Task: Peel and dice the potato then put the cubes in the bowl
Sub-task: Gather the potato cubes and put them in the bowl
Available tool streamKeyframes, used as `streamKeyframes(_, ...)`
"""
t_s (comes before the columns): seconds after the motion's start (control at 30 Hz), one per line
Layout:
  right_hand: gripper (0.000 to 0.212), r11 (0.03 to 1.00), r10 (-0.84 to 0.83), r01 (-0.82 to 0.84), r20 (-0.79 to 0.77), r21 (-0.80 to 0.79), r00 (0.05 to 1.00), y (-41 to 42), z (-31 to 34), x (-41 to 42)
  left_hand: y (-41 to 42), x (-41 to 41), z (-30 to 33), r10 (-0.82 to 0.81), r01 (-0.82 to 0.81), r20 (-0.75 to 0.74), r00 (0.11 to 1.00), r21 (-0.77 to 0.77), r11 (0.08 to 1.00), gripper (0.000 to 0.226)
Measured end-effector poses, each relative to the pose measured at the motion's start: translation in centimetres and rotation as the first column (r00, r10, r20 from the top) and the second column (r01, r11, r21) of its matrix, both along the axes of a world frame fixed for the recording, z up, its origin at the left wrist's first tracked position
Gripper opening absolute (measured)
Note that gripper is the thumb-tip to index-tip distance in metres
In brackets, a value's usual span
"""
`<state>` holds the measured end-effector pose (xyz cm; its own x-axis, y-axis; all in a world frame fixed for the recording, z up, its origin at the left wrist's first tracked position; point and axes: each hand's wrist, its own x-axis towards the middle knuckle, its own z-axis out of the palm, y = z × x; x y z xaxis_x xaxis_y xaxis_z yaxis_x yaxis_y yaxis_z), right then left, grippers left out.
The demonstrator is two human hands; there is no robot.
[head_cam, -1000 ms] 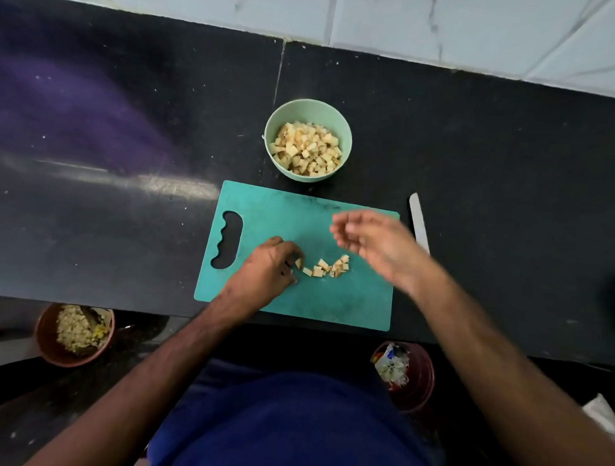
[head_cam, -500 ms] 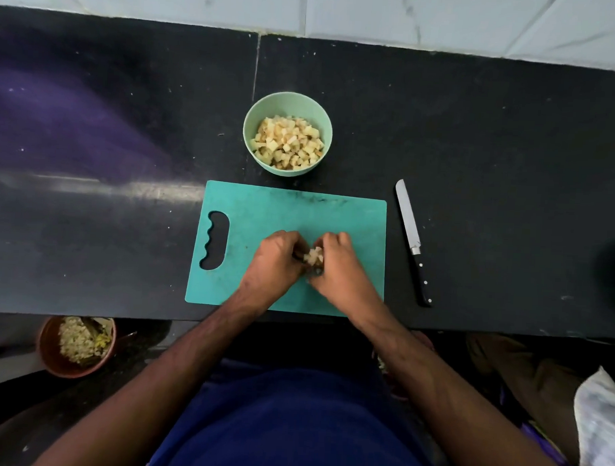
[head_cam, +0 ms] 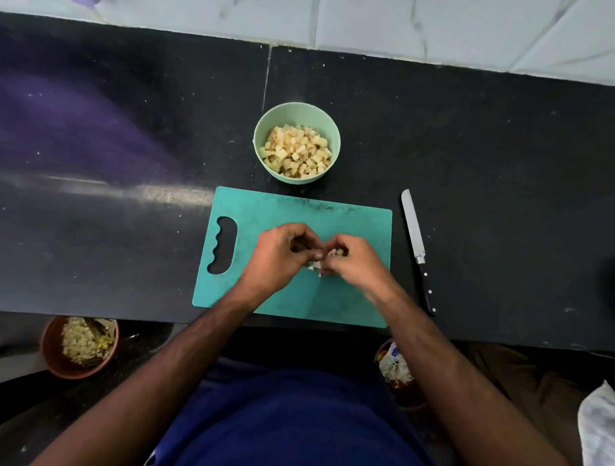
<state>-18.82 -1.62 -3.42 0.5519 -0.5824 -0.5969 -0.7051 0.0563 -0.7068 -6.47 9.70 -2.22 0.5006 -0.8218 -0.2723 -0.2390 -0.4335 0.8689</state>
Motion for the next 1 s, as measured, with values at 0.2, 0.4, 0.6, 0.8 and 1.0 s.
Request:
streamKeyframes(0.2,0.015,0.907,-0.150,0.058,0.190,0.418,0.970,-5.0,5.3,0.8,-1.1,4.4,2.5,0.080,-0.074,0.081,0.993,-0.075,0.994,0.011)
streamKeyframes(0.4,0.017,0.972,0.089,-0.030,0.247,-0.235,0.965,-8.6,9.7,10.8,-5.9,10.3,3.5,0.113,-0.083,0.228,0.967,-0.138,0.987,0.044)
streamKeyframes(0.6,0.028,0.986,0.064,-0.027,0.226,-0.163,0.972,-10.3,9.5,12.9,-6.1,11.7,4.2,0.133,-0.071,0.341,0.930,-0.189,0.980,0.036)
streamKeyframes(0.8,0.020,0.953,-0.210,0.110,0.356,0.281,0.911,-6.6,6.9,3.0,1.2,6.4,0.1,-0.196,0.238,0.457,0.868,-0.034,0.971,0.026)
streamKeyframes(1.0,0.046,0.850,0.413,-0.440,-0.153,-0.289,0.898,0.4,-0.6,-2.7,2.9,2.3,-4.5,-0.389,0.372,0.389,0.835,0.122,0.920,0.040)
